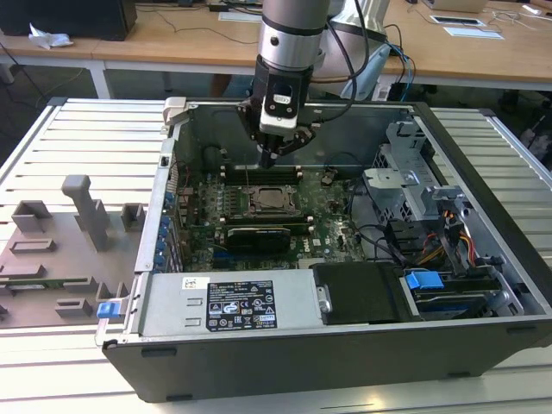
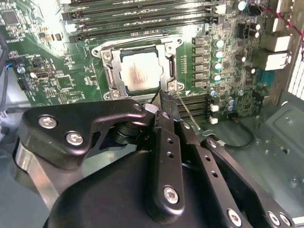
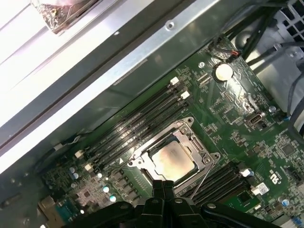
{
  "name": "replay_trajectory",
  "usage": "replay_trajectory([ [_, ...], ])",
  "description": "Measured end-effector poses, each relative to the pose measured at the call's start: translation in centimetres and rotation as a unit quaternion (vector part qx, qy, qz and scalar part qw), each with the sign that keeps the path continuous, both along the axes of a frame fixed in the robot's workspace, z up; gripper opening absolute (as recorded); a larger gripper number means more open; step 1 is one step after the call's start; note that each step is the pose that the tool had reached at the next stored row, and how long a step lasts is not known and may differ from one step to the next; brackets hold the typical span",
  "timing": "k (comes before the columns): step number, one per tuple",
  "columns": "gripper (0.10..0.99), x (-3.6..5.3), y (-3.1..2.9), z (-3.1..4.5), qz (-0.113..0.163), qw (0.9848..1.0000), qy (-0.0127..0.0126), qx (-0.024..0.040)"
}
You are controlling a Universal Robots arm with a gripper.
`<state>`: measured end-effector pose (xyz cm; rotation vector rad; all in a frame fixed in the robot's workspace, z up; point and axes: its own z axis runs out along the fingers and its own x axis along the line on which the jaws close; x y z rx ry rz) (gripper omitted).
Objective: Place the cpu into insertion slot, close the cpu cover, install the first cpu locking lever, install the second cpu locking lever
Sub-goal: 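Install the first cpu locking lever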
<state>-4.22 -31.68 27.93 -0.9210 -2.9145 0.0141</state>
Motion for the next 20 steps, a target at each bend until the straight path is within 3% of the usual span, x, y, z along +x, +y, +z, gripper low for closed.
replay_trajectory([
  [6, 0.106, 0.00, 0.00, 0.00, 0.051, 0.9987, 0.0000, 0.0000],
  [8, 0.106, 0.00, 0.00, 0.00, 0.078, 0.9970, 0.0000, 0.0000],
  [17, 0.106, 0.00, 0.00, 0.00, 0.138, 0.9904, 0.0000, 0.0000],
  [20, 0.106, 0.00, 0.00, 0.00, 0.162, 0.9867, 0.0000, 0.0000],
])
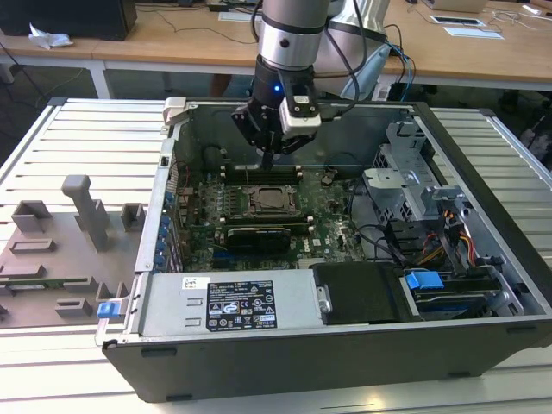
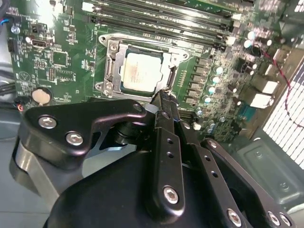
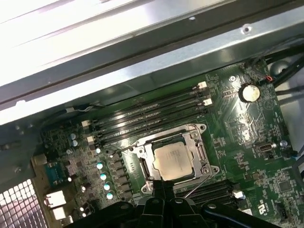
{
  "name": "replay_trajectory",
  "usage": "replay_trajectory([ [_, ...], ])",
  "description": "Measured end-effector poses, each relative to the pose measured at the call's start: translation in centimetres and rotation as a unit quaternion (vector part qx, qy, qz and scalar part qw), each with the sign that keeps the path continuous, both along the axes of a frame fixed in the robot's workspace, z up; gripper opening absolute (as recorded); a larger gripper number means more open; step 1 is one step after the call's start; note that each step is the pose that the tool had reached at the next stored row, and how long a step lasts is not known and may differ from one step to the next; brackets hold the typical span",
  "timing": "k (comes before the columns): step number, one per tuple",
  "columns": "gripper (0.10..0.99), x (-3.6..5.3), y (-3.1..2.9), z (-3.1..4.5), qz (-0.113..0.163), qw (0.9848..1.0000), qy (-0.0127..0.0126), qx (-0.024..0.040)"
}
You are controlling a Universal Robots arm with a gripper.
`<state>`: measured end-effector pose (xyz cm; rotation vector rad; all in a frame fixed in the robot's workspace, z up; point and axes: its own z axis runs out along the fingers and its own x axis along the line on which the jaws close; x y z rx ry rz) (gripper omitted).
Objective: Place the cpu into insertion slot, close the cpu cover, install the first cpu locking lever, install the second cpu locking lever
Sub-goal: 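Install the first cpu locking lever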
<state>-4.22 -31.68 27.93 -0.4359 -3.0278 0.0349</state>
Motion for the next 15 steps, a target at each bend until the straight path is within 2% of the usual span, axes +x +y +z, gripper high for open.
replay_trajectory([
  [6, 0.106, 0.00, 0.00, 0.00, 0.046, 0.9989, 0.0000, 0.0000],
  [12, 0.106, 0.00, 0.00, 0.00, 0.089, 0.9960, 0.0000, 0.0000],
  [15, 0.106, 0.00, 0.00, 0.00, 0.109, 0.9940, 0.0000, 0.0000],
])
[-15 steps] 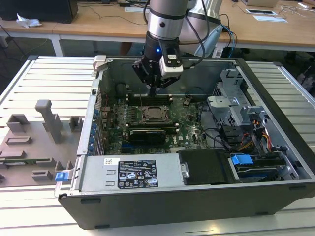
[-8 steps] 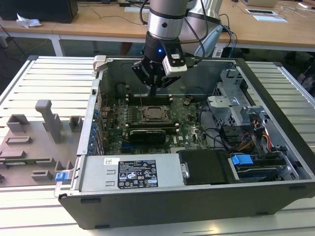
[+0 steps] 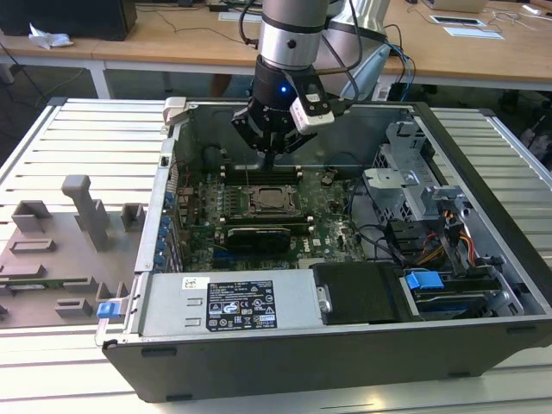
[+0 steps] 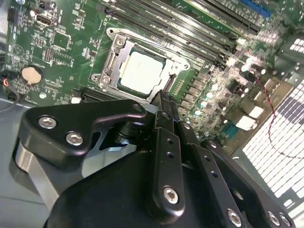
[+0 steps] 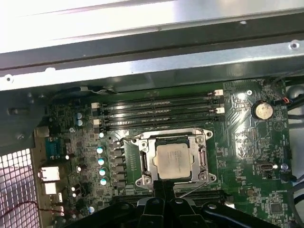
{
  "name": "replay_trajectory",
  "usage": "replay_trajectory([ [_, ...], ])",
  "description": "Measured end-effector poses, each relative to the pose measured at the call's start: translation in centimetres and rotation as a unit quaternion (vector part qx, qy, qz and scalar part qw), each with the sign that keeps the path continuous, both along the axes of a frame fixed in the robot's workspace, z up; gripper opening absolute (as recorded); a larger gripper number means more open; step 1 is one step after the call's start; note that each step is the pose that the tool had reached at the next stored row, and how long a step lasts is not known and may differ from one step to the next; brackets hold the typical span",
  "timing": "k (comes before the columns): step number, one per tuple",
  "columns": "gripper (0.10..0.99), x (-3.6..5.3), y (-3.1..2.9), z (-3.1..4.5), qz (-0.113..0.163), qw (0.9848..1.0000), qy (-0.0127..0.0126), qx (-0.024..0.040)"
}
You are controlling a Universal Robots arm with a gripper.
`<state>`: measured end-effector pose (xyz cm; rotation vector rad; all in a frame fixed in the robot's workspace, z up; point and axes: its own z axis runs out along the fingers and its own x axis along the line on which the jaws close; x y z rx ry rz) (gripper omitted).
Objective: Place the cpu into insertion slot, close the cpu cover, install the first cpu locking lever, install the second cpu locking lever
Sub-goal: 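Install the first cpu locking lever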
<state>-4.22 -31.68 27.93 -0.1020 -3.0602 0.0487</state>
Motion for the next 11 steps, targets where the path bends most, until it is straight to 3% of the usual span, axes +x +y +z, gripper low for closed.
replay_trajectory([
  [7, 0.106, 0.00, 0.00, 0.00, 0.060, 0.9982, 0.0000, 0.0000],
  [11, 0.106, 0.00, 0.00, 0.00, 0.086, 0.9963, 0.0000, 0.0000],
])
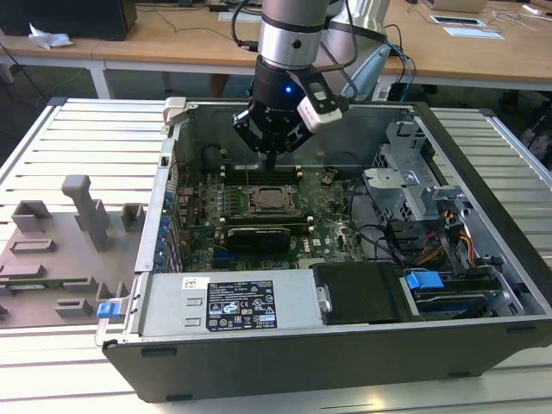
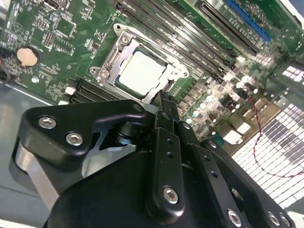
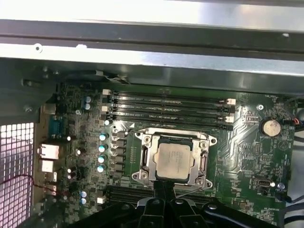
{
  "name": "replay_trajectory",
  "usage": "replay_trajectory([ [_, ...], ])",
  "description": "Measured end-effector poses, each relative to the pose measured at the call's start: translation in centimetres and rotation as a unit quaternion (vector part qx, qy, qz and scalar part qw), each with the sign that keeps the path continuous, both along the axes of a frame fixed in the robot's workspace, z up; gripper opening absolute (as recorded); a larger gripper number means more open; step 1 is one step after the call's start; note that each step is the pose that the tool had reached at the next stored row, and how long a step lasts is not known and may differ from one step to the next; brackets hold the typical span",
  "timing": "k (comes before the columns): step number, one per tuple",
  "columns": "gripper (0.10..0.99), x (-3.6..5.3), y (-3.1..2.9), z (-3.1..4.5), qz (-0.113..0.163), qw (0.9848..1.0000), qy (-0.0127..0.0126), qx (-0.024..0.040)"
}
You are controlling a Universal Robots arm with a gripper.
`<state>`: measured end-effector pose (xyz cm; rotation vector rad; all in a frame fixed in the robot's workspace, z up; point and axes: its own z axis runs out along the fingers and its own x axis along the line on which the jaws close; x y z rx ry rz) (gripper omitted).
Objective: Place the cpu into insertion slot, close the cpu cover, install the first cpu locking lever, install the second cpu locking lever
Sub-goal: 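Install the first cpu locking lever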
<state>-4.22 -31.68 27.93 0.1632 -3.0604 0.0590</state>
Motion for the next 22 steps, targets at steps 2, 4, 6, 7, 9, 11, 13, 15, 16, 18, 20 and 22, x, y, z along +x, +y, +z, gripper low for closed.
replay_trajectory([
  [2, 0.106, 0.00, 0.00, 0.00, 0.019, 0.9998, 0.0000, 0.0000],
  [4, 0.106, 0.00, 0.00, 0.00, 0.038, 0.9993, 0.0000, 0.0000],
  [6, 0.106, 0.00, 0.00, 0.00, 0.049, 0.9988, 0.0000, 0.0000],
  [7, 0.106, 0.00, 0.00, 0.00, 0.055, 0.9985, 0.0000, 0.0000],
  [9, 0.106, 0.00, 0.00, 0.00, 0.073, 0.9973, 0.0000, 0.0000],
  [11, 0.106, 0.00, 0.00, 0.00, 0.086, 0.9963, 0.0000, 0.0000],
  [13, 0.106, 0.00, 0.00, 0.00, 0.097, 0.9953, 0.0000, 0.0002],
  [15, 0.106, 0.00, 0.01, 0.00, 0.096, 0.9954, -0.0001, 0.0016],
  [16, 0.106, 0.00, 0.00, -0.01, 0.091, 0.9958, -0.0002, 0.0018],
  [18, 0.106, 0.00, 0.00, -0.03, 0.070, 0.9976, -0.0002, 0.0018],
  [20, 0.106, 0.00, 0.00, -0.06, 0.046, 0.9989, -0.0003, 0.0018],
  [22, 0.106, 0.00, 0.00, -0.10, 0.023, 0.9997, -0.0003, 0.0018],
])
